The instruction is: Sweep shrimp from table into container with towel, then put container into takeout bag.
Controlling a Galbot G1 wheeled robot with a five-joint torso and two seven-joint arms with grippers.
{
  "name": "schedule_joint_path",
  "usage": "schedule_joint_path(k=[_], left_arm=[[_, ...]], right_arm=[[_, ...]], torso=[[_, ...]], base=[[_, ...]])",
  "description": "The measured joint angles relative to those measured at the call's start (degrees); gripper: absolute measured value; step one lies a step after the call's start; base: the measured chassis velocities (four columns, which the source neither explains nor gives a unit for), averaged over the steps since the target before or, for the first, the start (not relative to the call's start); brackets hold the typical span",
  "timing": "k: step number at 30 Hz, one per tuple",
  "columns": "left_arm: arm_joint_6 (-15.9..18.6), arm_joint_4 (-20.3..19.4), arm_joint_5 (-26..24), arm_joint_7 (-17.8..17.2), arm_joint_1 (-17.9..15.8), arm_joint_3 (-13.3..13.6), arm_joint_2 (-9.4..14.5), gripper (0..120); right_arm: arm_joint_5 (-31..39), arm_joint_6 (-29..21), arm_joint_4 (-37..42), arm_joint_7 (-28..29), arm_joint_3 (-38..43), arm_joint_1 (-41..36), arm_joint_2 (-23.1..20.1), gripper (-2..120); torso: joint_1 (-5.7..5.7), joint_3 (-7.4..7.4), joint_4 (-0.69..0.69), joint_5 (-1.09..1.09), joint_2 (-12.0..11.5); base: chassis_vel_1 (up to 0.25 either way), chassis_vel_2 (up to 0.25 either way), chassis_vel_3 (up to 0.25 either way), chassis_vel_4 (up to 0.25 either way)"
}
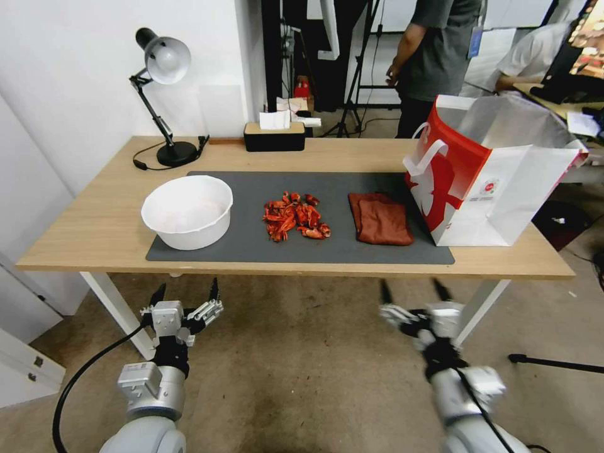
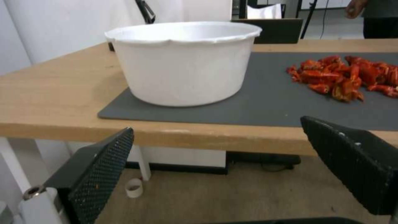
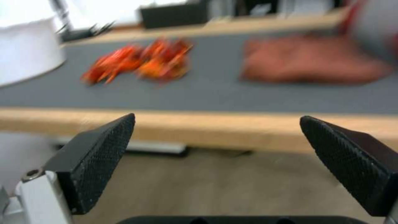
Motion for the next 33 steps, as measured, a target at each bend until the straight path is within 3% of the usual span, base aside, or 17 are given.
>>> schedule_joint_path(k=[2,4,12,16,19,21,22,23,25,26,29,30,32,33], left_arm=[[-0.1,0.1,0.0,0.1,0.1,0.0,0.0,100],[-0.3,0.1,-0.1,0.5,0.2,-0.2,-0.1,100],[-1.7,0.4,-0.1,1.6,0.1,-0.7,0.4,100],[-4.1,1.5,-0.3,2.8,-0.5,-1.1,1.0,100],[-6.8,2.7,-1.2,4.8,-2.0,-2.5,3.0,100],[-10.0,3.9,-2.5,7.9,-4.8,-4.7,7.0,100],[-10.0,3.9,-2.5,7.9,-4.8,-4.7,7.0,100],[-10.9,4.4,-2.9,9.6,-6.2,-5.8,9.5,100],[-11.3,6.0,-5.2,13.8,-9.2,-7.6,17.1,100],[-11.3,6.0,-5.2,13.8,-9.2,-7.6,17.1,100],[-10.4,9.6,-10.1,17.3,-12.0,-8.0,28.3,100],[-10.4,9.6,-10.1,17.3,-12.0,-8.0,28.3,100],[-10.0,12.9,-12.1,20.1,-14.6,-7.6,37.3,100],[-10.0,14.0,-12.6,21.2,-15.7,-7.4,40.3,100]], right_arm=[[1.3,-1.1,-1.4,-0.1,-1.3,1.7,-0.7,100],[3.6,-0.4,-2.7,-0.8,-1.5,3.8,-1.6,100],[3.6,0.5,-1.6,-0.4,-0.6,3.1,-2.0,100],[3.3,0.6,-1.3,0.9,-0.5,2.9,-1.9,100],[3.1,0.9,-1.5,1.3,-0.4,3.0,-1.9,100],[3.0,1.2,-1.8,1.4,-0.4,2.9,-2.2,100],[3.0,1.2,-1.8,1.4,-0.4,2.9,-2.2,100],[3.0,1.3,-1.8,1.4,-0.3,2.9,-2.4,100],[2.7,1.4,-1.9,1.4,-0.4,2.8,-2.5,100],[2.7,1.4,-1.9,1.4,-0.4,2.8,-2.5,100],[2.2,1.6,-1.9,1.7,-0.7,2.6,-2.3,100],[2.2,1.6,-1.9,1.7,-0.7,2.6,-2.3,100],[1.8,2.3,-2.0,1.8,-0.7,2.2,-2.3,100],[1.7,2.6,-2.1,1.8,-0.7,2.0,-2.3,100]], torso=[[0.01,0.00,0.04,-0.01,0.0],[0.01,0.00,-0.01,-0.05,0.0],[0.01,0.00,-0.02,-0.04,0.0],[0.00,-0.01,-0.02,-0.04,0.0],[0.00,-0.01,0.00,-0.04,0.0],[0.00,-0.01,-0.02,-0.05,0.0],[0.00,-0.01,-0.02,-0.05,0.0],[0.00,-0.01,-0.01,-0.04,0.0],[0.00,-0.01,-0.03,-0.04,0.0],[0.00,-0.01,-0.03,-0.04,0.0],[0.00,-0.01,-0.01,-0.05,0.0],[0.00,-0.01,-0.01,-0.05,0.0],[-0.01,-0.01,-0.01,-0.08,0.0],[0.00,-0.01,-0.02,-0.05,0.0]], base=[[0.000,0.000,0.000,0.000],[0.000,0.000,0.000,0.000],[0.000,0.000,0.000,0.000],[0.000,0.000,0.000,0.000],[0.000,0.000,0.000,0.000],[0.000,0.000,0.000,0.000],[0.000,0.000,0.000,0.000],[0.000,0.000,0.000,0.000],[0.000,0.000,0.000,0.000],[0.000,0.000,0.000,0.000],[0.000,0.000,0.000,0.000],[0.000,0.000,0.000,0.000],[0.000,0.000,0.000,0.000],[0.000,0.000,0.000,0.000]])
